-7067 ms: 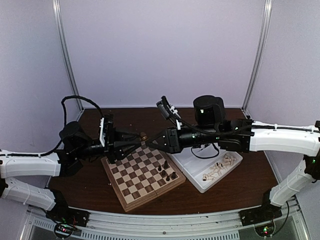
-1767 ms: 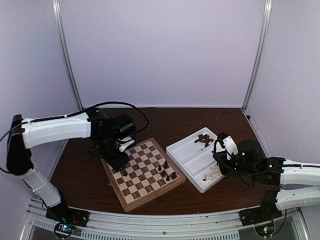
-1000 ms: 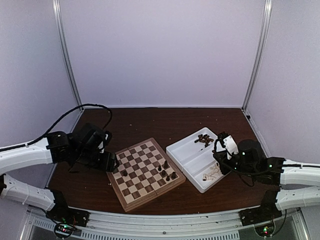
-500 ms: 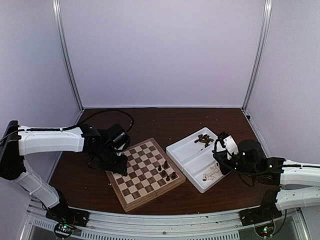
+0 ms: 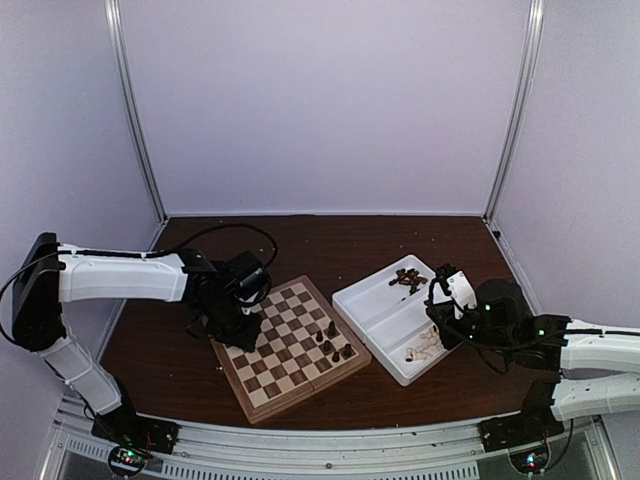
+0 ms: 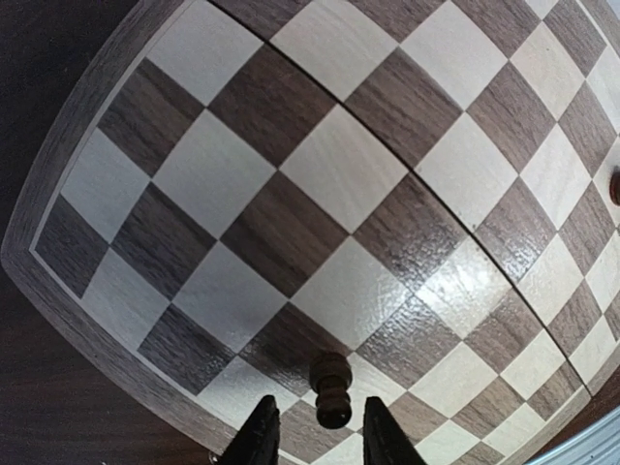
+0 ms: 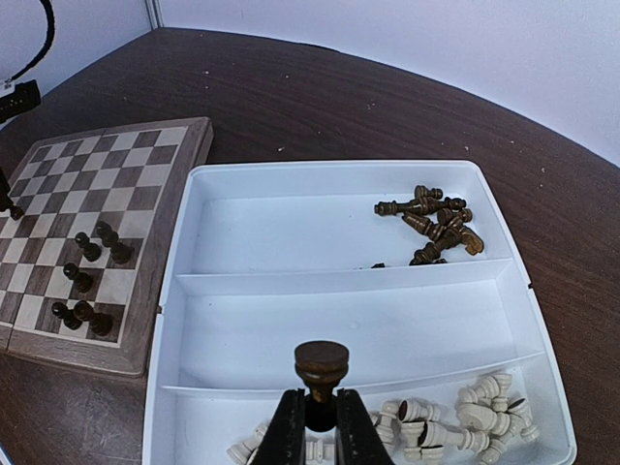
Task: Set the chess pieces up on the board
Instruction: Pick up the chess piece from the chessboard, then place the chess piece on the chessboard.
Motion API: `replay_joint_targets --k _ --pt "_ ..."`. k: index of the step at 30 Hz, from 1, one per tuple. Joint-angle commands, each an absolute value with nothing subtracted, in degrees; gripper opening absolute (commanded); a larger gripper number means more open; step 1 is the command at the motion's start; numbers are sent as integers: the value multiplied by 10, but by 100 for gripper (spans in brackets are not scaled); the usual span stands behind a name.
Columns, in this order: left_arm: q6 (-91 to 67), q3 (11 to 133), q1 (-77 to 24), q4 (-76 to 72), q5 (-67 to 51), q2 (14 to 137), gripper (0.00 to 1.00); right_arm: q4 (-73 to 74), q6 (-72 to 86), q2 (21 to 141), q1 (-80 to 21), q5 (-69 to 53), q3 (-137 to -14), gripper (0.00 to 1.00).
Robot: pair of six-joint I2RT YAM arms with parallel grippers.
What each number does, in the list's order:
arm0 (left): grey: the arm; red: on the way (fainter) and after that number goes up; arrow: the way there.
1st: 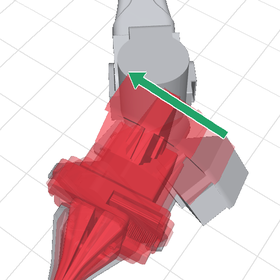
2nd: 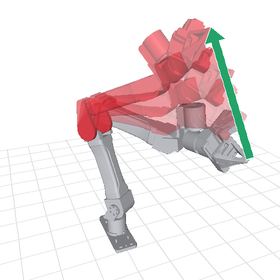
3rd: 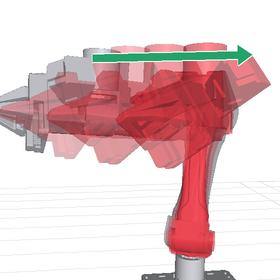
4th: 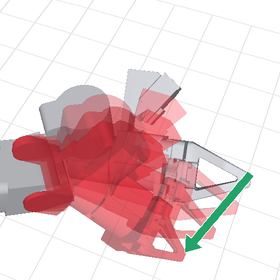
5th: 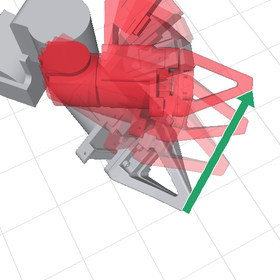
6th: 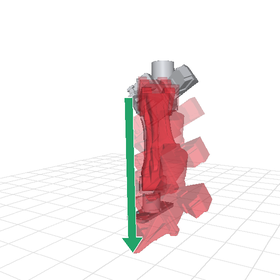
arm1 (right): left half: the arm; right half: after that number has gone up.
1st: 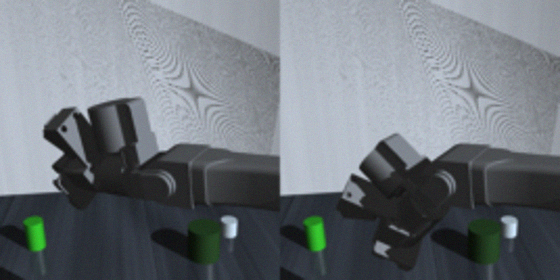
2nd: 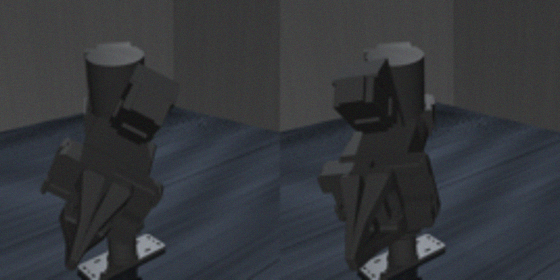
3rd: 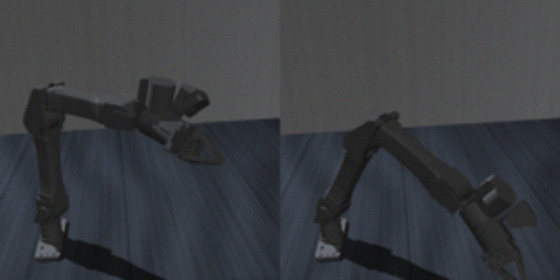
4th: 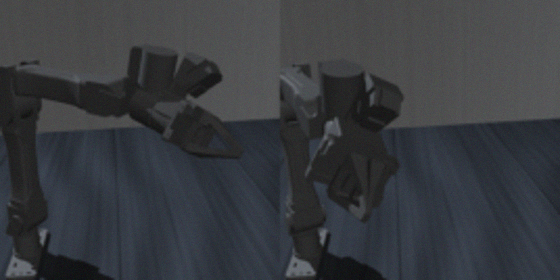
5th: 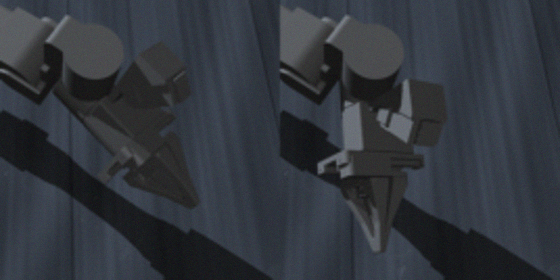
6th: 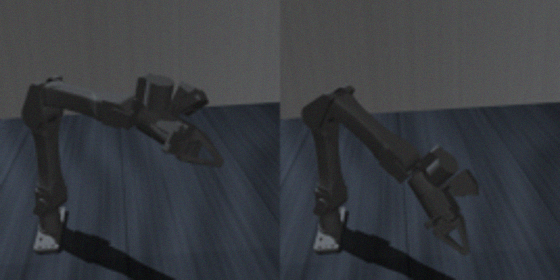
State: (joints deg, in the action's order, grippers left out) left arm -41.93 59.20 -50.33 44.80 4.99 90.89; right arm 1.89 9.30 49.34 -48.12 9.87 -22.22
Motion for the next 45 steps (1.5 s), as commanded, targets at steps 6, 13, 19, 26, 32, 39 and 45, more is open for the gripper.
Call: replay_joint_targets --k 6,13,19,26,32,39,45 --pt "-409 618 -505 443 39 939 19 12 97 490 -478 98 -218 10" --pt "-406 626 -507 450 44 939 1 12 97 490 -479 98 -218 10" --pt "-388 670 -510 446 49 946 0 11 97 492 -478 97 -218 10" --pt "-351 778 -521 427 31 1025 1 11 97 492 -479 99 -219 10" --pt "-331 846 -523 423 9 1082 1 12 97 493 -478 99 -219 10" --pt "-329 867 -526 401 -43 1118 1 13 98 492 -477 100 -219 10" --pt "-329 874 -529 397 -55 1133 2 12 98 492 -477 100 -219 10"
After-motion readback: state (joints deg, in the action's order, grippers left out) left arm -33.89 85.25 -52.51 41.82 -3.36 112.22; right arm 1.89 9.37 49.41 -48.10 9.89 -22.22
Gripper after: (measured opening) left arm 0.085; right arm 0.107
